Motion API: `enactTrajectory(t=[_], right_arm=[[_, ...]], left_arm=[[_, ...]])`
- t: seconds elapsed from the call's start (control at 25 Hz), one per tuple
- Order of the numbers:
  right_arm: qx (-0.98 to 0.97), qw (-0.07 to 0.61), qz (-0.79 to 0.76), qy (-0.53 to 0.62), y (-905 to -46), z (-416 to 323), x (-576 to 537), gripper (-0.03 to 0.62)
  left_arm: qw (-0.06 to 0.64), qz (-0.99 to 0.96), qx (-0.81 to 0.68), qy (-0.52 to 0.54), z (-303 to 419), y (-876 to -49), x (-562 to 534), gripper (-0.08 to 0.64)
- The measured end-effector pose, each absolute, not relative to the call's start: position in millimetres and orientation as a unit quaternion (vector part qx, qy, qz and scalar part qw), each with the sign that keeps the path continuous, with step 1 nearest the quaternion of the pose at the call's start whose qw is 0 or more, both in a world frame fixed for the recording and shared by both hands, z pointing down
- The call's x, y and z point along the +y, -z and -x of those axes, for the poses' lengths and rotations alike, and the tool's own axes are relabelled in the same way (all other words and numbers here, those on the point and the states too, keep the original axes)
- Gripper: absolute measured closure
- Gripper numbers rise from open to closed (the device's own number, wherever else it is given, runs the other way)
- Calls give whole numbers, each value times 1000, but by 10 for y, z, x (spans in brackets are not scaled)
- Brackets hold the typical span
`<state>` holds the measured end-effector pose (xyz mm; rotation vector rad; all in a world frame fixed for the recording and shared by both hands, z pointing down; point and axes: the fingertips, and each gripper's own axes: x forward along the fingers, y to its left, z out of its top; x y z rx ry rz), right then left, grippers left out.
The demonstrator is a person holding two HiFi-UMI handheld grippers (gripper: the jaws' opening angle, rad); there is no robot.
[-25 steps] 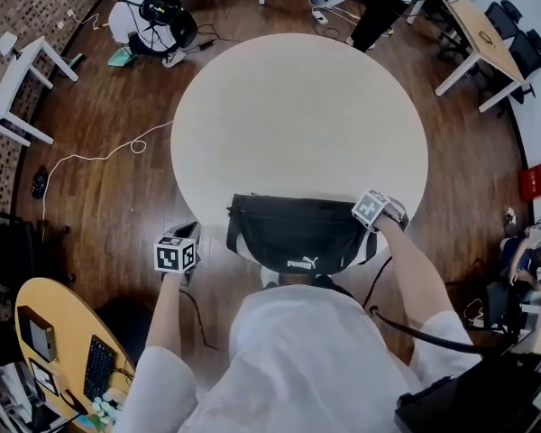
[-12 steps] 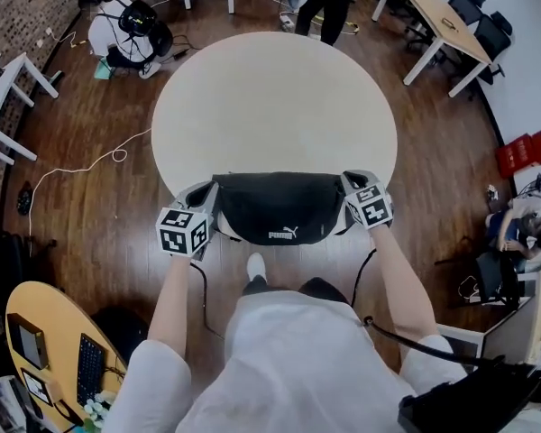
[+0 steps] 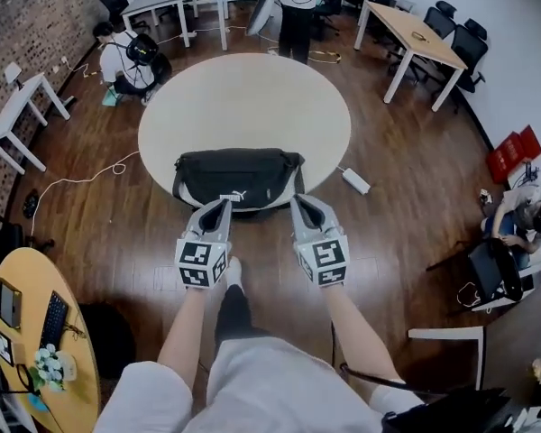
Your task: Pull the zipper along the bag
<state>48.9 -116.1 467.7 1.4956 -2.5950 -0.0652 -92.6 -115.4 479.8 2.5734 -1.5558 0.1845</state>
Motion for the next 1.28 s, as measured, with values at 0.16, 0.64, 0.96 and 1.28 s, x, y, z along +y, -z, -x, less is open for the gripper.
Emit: enactTrajectory(t=[0.16,0.64,0.96,1.28], right_arm=[[-875,62,-480,28,-4505,-688,-38,603],[-871,-8,-487,62,-3259,-821,1437,603],[-870,-19,-484,93,-3011,-441,1695,603],[-858,-19,-503,104,-2947,-245,1674,603]], left_arm=[[80,-832,-547,-43,515,-4669,-47,545],[0,-801,-598,15,445,-3364,1463,545],[-16,-800,-599,43,732,-3159,1782,545],[-40,-800,-596,54,1070,-3045,1819,545]])
